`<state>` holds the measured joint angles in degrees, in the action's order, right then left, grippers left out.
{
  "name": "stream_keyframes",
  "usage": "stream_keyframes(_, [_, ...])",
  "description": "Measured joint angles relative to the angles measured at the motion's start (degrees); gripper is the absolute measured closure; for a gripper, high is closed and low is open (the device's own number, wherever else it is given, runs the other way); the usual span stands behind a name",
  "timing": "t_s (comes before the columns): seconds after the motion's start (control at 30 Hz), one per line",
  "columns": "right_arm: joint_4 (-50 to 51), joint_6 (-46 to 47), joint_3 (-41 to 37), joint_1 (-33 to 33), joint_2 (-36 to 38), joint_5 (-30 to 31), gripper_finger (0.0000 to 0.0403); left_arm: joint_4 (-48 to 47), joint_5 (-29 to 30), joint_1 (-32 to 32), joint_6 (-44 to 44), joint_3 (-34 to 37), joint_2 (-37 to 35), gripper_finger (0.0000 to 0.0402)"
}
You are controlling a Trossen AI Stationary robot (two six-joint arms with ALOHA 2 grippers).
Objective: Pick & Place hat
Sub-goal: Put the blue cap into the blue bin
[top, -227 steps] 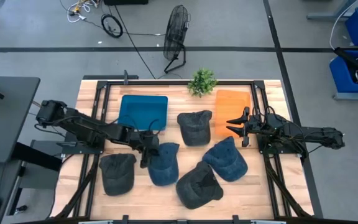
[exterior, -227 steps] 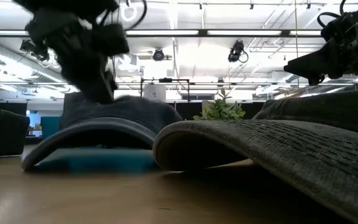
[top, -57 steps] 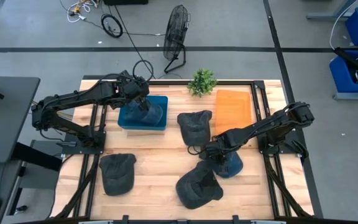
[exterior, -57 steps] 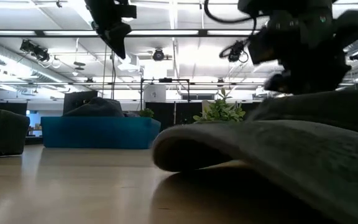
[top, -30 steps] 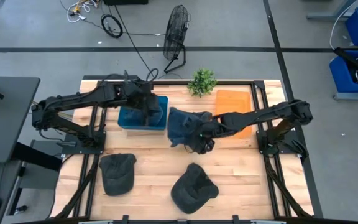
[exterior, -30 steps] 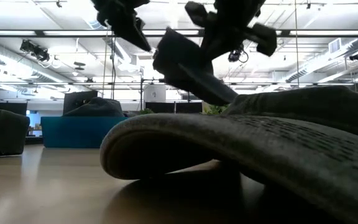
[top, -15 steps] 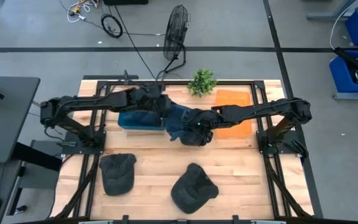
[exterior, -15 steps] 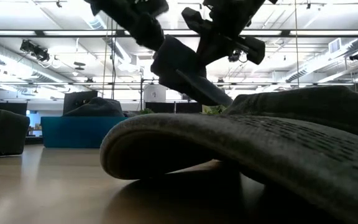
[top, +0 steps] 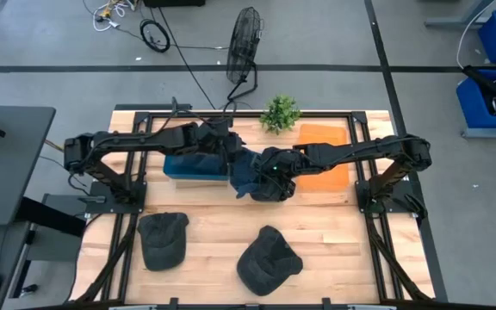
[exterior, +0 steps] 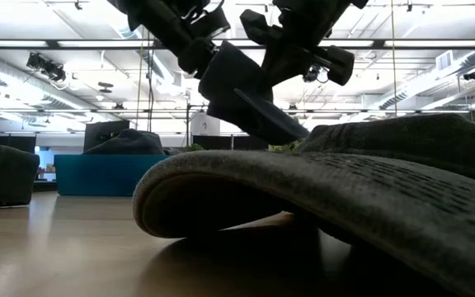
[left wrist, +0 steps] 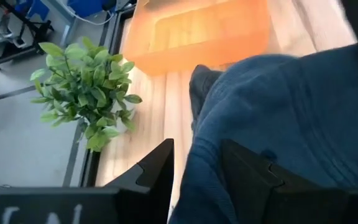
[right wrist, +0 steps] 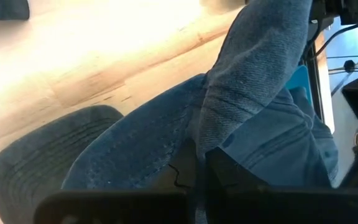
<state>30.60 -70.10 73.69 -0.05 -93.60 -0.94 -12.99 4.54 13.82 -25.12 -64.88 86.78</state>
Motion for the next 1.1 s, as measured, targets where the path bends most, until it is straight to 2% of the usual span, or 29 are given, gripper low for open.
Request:
stream_keyframes(0.47, [-1.08, 0.02, 0.0, 0.02, 0.0, -0.05, 0.0397, -4.78, -1.23, 0.22, 2.63, -0.04, -0.15, 0.0268])
stream_keyframes(0.57, [-1.12, 0.32, 0.0, 0.07, 0.02, -0.04, 0.0397, -4.98, -1.75, 0.22, 1.82, -0.04, -0.15, 0.0296])
stream_keyframes(0.7, [-1.52, 3.56, 0.0, 0.07, 0.01, -0.02, 0.0397, -5.85, -1.96, 0.42, 0.95, -0.04, -0.15, 0.038])
stream_keyframes(0.9, [-2.63, 8.01, 0.0, 0.09, 0.0, -0.03, 0.0392, -6.98, -1.88, 0.57, -1.12, -0.04, -0.15, 0.0394])
stream_keyframes(1.1, [-3.25, 18.17, 0.0, 0.08, 0.0, -0.01, 0.0345, -7.6, -0.76, 0.73, -1.4, -0.4, -0.87, 0.0394])
